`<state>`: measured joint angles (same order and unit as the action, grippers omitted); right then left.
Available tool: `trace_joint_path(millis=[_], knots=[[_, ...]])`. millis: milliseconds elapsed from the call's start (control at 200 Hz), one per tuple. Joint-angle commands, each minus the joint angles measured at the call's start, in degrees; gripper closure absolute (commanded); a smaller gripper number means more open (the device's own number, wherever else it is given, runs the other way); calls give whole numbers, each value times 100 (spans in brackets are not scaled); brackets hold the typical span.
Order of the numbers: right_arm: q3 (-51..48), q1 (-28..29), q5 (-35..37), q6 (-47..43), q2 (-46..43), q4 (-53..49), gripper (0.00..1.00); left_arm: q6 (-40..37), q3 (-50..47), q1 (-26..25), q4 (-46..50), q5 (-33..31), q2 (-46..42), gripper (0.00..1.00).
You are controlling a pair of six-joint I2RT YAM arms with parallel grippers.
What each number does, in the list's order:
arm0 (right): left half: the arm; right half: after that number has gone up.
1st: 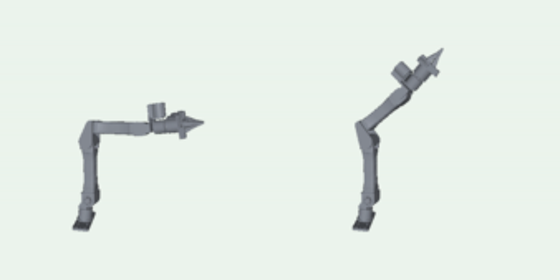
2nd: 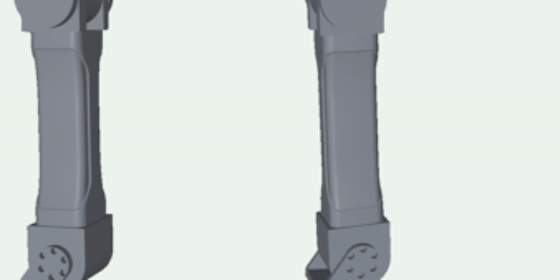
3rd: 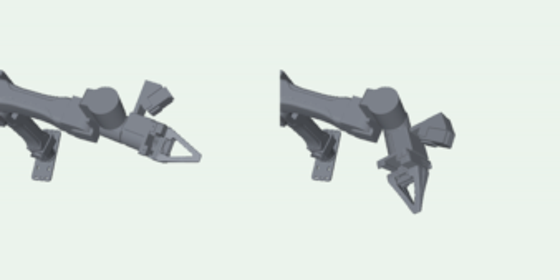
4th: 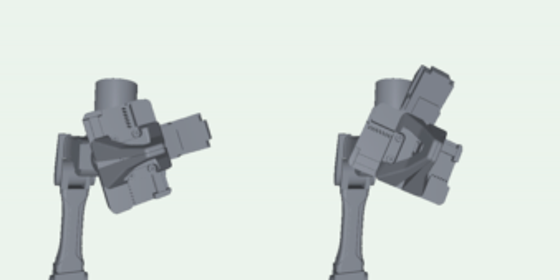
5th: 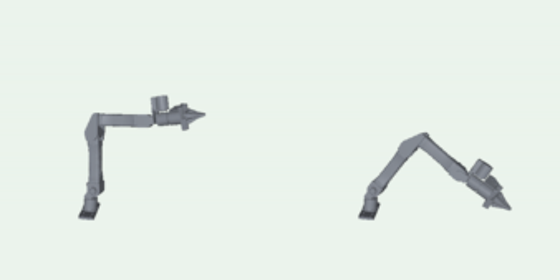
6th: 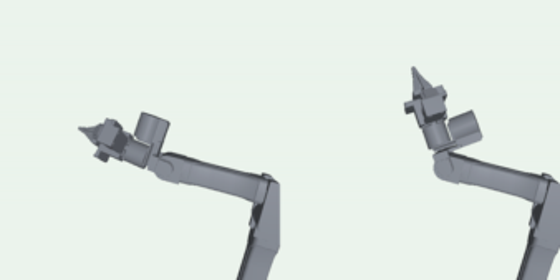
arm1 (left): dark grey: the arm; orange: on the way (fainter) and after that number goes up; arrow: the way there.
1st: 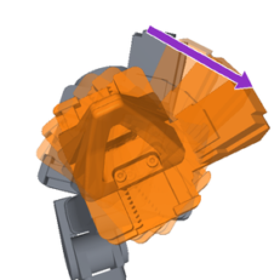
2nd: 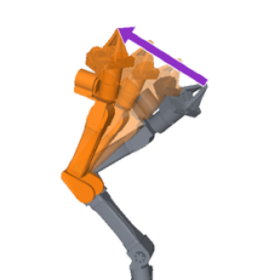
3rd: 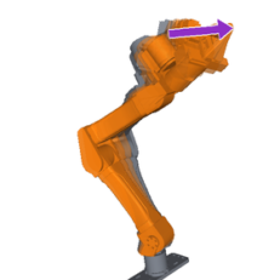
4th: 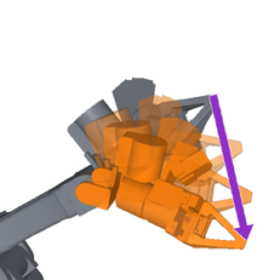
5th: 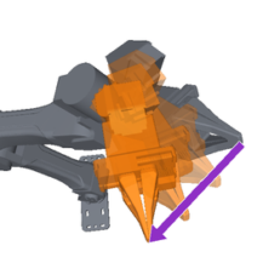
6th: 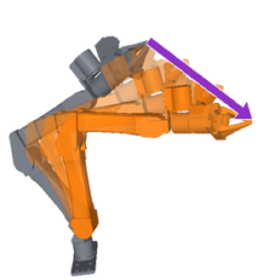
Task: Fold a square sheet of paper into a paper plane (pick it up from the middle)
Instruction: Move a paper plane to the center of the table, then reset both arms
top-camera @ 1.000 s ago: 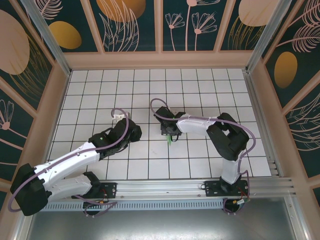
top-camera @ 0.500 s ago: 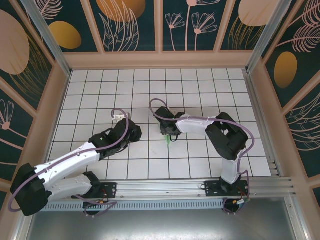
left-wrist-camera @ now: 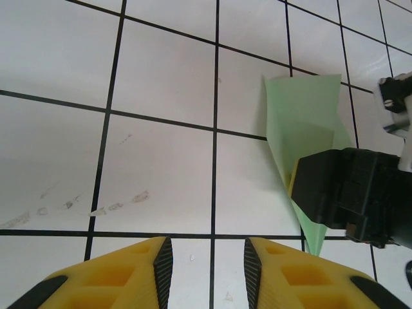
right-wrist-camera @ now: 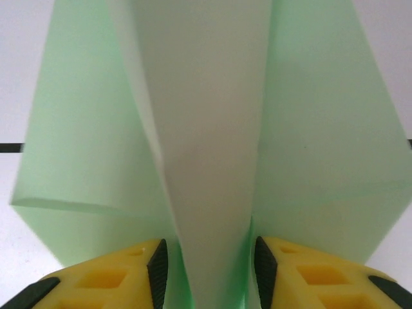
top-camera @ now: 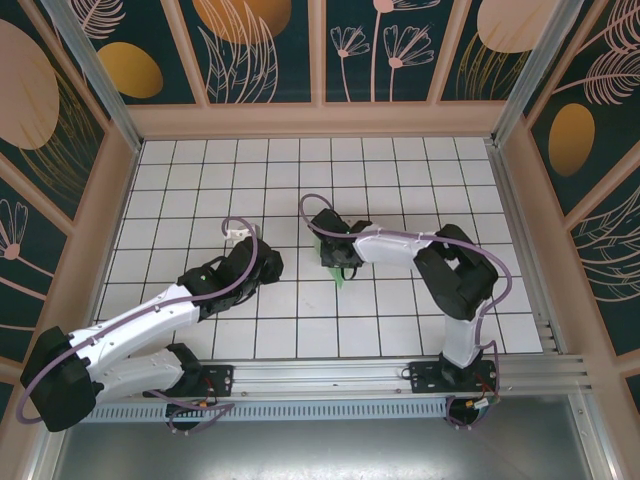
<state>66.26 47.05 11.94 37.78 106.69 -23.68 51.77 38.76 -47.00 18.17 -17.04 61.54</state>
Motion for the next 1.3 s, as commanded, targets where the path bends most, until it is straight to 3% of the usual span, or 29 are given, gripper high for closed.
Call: trace_joint_path(millis=[0,255,465,540,616,756,881,1106,1296], knots=[[189,-47,73,-61,-537,-374,53,9,8,9,-124,-133,-37,62],[249,-11,625,10,-1468,-641,43,-83,70,10,-52,-274,-70,61],[-561,-19,2490,50,-3187,-184,42,-442,114,18,129,-1059,-240,59],[-1023,-108,3261,-25,-3815,23,38,-578,61,18,154,-1561,-395,44],[-1585,-319,3827,-333,-4329,410,35,-812,-114,70,6,-2029,-663,37],[-2642,-980,4162,-1081,-4920,1226,33,-1411,-659,629,-624,-2375,-1162,16],[-3565,-1841,3910,-1774,-5136,2203,30,-1968,-1079,1462,-1264,-2185,-1283,2],[-4720,-3140,2267,-2725,-4923,4017,28,-2295,-1219,2347,-1958,-2511,-747,1],[-5515,-3930,999,-3240,-4513,6041,28,-2882,-1593,2625,-3370,-2812,-212,1]])
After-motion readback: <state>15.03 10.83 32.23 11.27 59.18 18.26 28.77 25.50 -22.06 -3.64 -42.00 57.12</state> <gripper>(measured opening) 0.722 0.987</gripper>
